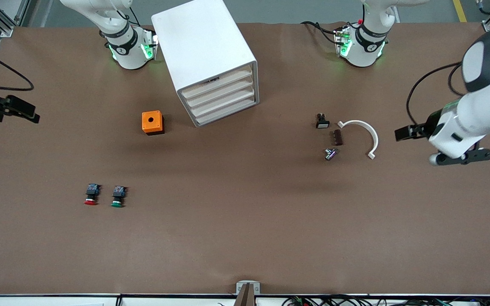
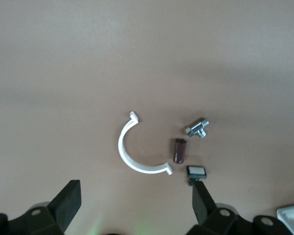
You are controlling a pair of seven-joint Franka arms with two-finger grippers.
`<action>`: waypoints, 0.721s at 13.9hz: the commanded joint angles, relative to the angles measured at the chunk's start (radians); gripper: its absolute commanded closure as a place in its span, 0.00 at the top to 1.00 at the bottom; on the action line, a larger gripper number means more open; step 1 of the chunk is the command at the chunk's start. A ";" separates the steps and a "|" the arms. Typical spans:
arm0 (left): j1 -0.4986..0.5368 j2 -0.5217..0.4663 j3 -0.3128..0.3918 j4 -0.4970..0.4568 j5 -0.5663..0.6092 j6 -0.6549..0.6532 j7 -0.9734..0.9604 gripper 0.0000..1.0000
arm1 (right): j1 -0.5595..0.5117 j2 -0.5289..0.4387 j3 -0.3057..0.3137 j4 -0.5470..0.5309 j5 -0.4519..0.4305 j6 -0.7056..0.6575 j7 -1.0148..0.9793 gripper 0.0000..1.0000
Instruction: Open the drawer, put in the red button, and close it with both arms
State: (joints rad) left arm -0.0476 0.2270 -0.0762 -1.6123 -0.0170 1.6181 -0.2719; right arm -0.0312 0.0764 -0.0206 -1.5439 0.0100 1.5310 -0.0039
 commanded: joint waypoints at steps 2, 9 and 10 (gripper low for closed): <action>-0.060 0.100 -0.001 0.023 -0.011 0.016 -0.185 1.00 | -0.004 0.147 0.002 0.008 -0.027 0.015 -0.010 1.00; -0.142 0.265 -0.002 0.034 -0.133 0.017 -0.708 1.00 | -0.035 0.370 -0.002 -0.033 -0.031 0.343 -0.010 1.00; -0.165 0.308 -0.002 0.078 -0.155 0.016 -0.789 1.00 | -0.042 0.399 -0.001 -0.033 -0.030 0.375 -0.011 1.00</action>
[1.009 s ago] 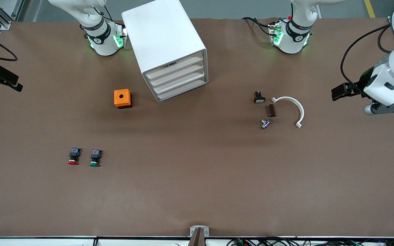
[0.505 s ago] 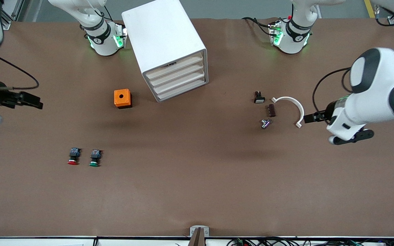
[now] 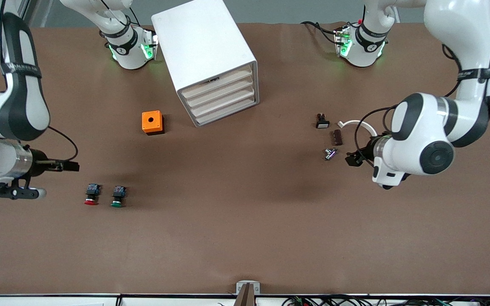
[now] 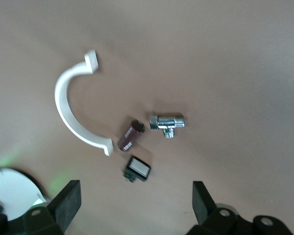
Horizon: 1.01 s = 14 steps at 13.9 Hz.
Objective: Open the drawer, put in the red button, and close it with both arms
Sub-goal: 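Reach the right gripper to the red button while the left gripper reaches the drawer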
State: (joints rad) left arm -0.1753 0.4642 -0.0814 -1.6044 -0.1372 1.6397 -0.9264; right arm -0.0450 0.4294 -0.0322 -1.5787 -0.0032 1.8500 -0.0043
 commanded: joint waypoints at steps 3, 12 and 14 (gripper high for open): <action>-0.079 0.143 0.003 0.130 -0.071 -0.014 -0.372 1.00 | -0.036 0.138 0.009 0.002 -0.017 0.156 -0.010 1.00; -0.113 0.245 0.003 0.130 -0.438 -0.014 -0.882 1.00 | -0.044 0.270 0.008 -0.029 -0.018 0.314 -0.008 1.00; -0.165 0.254 0.002 0.127 -0.525 -0.015 -0.905 1.00 | -0.044 0.270 0.006 -0.064 -0.018 0.343 -0.008 1.00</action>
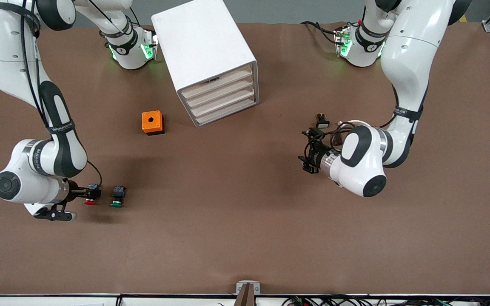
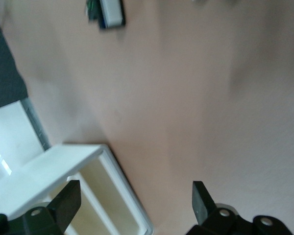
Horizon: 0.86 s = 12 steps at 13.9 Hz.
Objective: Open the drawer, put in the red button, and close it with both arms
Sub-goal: 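Reach the right gripper to the red button while the left gripper reaches the drawer, then grasp the red button with the right gripper while the left gripper grips the drawer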
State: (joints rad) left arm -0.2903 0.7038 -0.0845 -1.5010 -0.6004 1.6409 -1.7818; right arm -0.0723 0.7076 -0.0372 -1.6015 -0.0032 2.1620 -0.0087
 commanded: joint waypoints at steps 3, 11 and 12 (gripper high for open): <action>-0.122 0.026 0.005 0.024 -0.104 -0.024 -0.186 1.00 | -0.023 -0.008 0.011 -0.063 -0.017 0.070 -0.004 1.00; -0.265 0.069 0.005 0.039 -0.394 -0.023 -0.517 0.87 | -0.023 -0.008 0.011 -0.071 -0.017 0.079 0.000 0.55; -0.285 0.071 0.005 0.039 -0.413 -0.023 -0.545 0.81 | -0.023 -0.008 0.011 -0.071 -0.017 0.081 0.000 0.46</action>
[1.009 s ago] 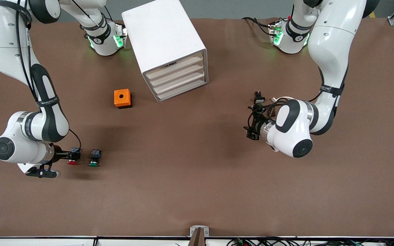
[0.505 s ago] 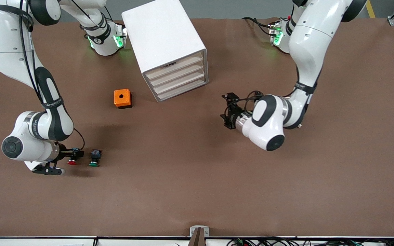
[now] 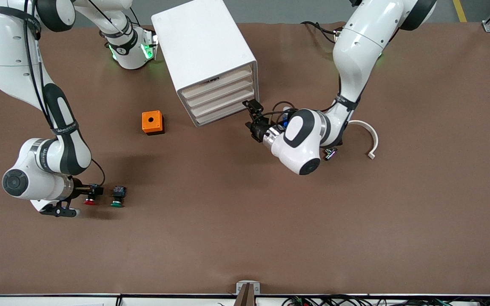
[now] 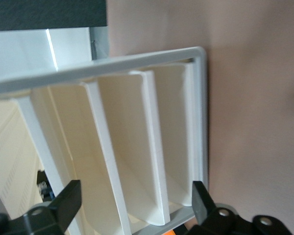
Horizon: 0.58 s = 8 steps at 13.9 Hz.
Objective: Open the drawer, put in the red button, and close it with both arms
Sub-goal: 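Grasp the red button with the right gripper while the left gripper grips the drawer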
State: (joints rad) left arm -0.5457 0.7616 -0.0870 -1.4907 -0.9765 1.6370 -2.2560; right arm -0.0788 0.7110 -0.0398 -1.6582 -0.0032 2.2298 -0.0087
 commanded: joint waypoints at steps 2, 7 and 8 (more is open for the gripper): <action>-0.066 0.028 0.009 0.029 -0.066 -0.019 -0.121 0.69 | -0.015 -0.011 0.014 -0.014 -0.017 0.013 0.000 0.23; -0.117 0.056 0.009 0.030 -0.080 -0.019 -0.148 0.54 | -0.013 -0.013 0.014 -0.014 -0.017 0.010 0.001 0.10; -0.120 0.058 0.009 0.029 -0.085 -0.019 -0.148 0.54 | -0.013 -0.016 0.015 -0.014 -0.017 0.004 0.006 0.11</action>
State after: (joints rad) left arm -0.6552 0.8015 -0.0871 -1.4886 -1.0366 1.6356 -2.3867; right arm -0.0788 0.7103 -0.0393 -1.6582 -0.0032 2.2326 -0.0087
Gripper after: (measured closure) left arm 0.454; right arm 0.599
